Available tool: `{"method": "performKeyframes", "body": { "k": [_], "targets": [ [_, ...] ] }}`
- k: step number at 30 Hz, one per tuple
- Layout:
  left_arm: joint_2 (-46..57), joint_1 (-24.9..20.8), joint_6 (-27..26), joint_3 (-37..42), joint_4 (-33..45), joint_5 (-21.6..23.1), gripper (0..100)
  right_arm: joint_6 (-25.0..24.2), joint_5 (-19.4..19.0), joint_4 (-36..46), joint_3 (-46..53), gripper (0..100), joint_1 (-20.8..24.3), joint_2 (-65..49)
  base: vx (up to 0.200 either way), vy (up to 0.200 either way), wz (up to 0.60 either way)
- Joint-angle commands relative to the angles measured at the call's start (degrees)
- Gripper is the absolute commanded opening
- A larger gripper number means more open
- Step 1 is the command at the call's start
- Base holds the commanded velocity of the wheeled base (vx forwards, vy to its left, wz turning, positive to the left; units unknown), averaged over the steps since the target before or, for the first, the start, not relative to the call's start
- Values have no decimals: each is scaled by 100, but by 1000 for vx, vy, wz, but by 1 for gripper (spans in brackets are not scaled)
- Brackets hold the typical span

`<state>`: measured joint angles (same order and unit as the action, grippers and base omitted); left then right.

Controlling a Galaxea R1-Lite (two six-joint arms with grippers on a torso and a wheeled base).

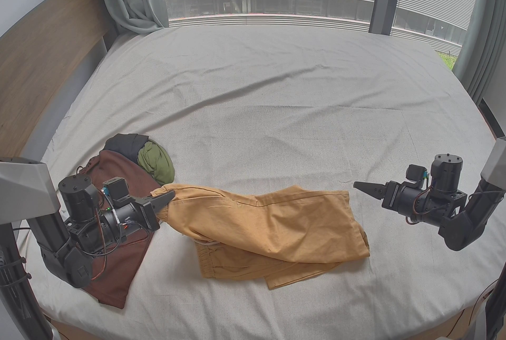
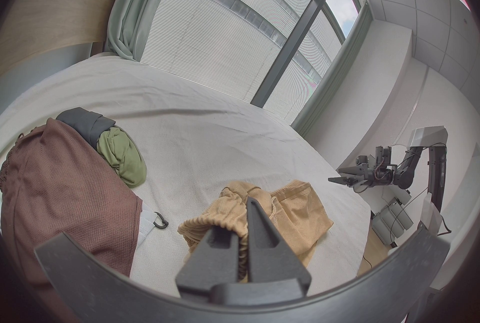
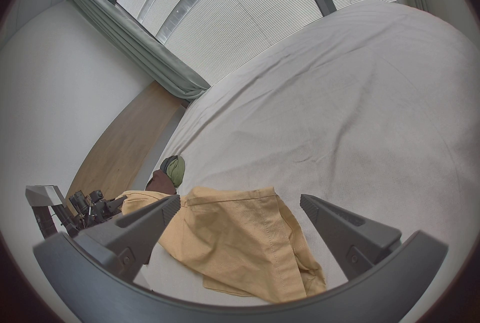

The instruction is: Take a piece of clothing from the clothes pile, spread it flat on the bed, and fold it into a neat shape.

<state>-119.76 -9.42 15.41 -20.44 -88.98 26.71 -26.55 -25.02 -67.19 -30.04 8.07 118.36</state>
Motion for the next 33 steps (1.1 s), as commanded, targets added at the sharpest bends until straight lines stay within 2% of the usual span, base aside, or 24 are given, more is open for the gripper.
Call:
{"method": "performKeyframes", "body": {
  "k": [1,9,18,23,29,30,33],
  "targets": [
    [-12,11,6,-39,-5,1,0,-26,-30,-39,-99,100,37,390,0,0,0],
    [-12,2,-3,-30,-5,-8,0,-272,-91,-74,-248,100,72,838,0,0,0],
    [-3,2,-3,-39,-5,1,0,-711,-91,-681,-389,100,221,1409,0,0,0],
    [-3,2,-3,-39,-5,1,0,-790,-100,-857,-442,100,292,1629,0,0,0],
    [5,2,-3,-39,-5,-8,0,-1159,-373,-1164,-362,100,362,1664,0,0,0],
    [5,2,-3,-39,-14,-8,0,-1361,-504,-1349,-275,100,371,1603,0,0,0],
    [14,2,-3,-39,-14,1,0,-1564,-759,-1727,-55,100,388,1444,0,0,0]
  ]
}}
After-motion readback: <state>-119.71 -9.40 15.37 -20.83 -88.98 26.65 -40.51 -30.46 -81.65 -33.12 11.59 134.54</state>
